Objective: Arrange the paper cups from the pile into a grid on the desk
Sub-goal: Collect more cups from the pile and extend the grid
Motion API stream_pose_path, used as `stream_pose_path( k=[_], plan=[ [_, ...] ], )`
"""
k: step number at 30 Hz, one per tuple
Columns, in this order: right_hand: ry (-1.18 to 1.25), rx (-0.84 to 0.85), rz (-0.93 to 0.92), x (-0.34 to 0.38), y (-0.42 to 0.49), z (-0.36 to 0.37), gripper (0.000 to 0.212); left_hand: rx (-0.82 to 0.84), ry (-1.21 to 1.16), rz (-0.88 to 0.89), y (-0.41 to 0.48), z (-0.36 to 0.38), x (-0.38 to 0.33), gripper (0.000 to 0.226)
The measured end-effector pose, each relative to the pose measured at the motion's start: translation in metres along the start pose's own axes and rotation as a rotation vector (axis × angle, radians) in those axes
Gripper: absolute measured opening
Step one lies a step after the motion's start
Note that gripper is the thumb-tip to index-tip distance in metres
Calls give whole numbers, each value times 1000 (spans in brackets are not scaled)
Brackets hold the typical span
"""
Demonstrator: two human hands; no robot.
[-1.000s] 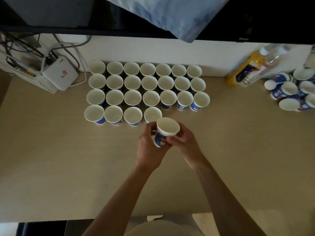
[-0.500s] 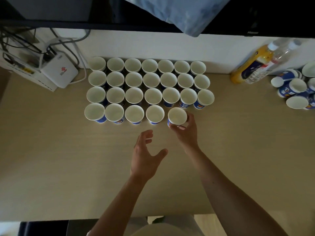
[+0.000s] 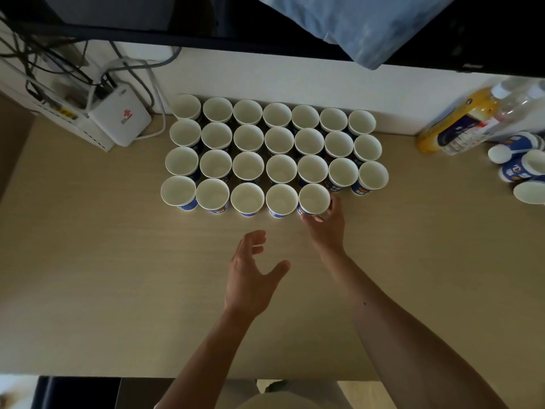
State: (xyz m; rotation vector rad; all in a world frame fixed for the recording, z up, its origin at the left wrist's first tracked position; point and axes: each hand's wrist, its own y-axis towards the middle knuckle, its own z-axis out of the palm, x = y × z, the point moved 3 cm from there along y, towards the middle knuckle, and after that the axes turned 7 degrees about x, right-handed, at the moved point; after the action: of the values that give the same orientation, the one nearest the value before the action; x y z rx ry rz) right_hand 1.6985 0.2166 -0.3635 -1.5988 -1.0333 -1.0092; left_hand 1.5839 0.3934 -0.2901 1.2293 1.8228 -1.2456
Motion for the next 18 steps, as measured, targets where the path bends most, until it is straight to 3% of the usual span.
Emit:
stream_pose_path(
  k=[8, 18],
  plan=[
    [-11, 20, 59, -12, -4, -8, 72, 19, -7, -2, 0, 4, -1, 62],
    [-34, -135, 105, -30, -63, -73, 74, 184, 3, 69, -5, 44, -23, 55]
  ],
)
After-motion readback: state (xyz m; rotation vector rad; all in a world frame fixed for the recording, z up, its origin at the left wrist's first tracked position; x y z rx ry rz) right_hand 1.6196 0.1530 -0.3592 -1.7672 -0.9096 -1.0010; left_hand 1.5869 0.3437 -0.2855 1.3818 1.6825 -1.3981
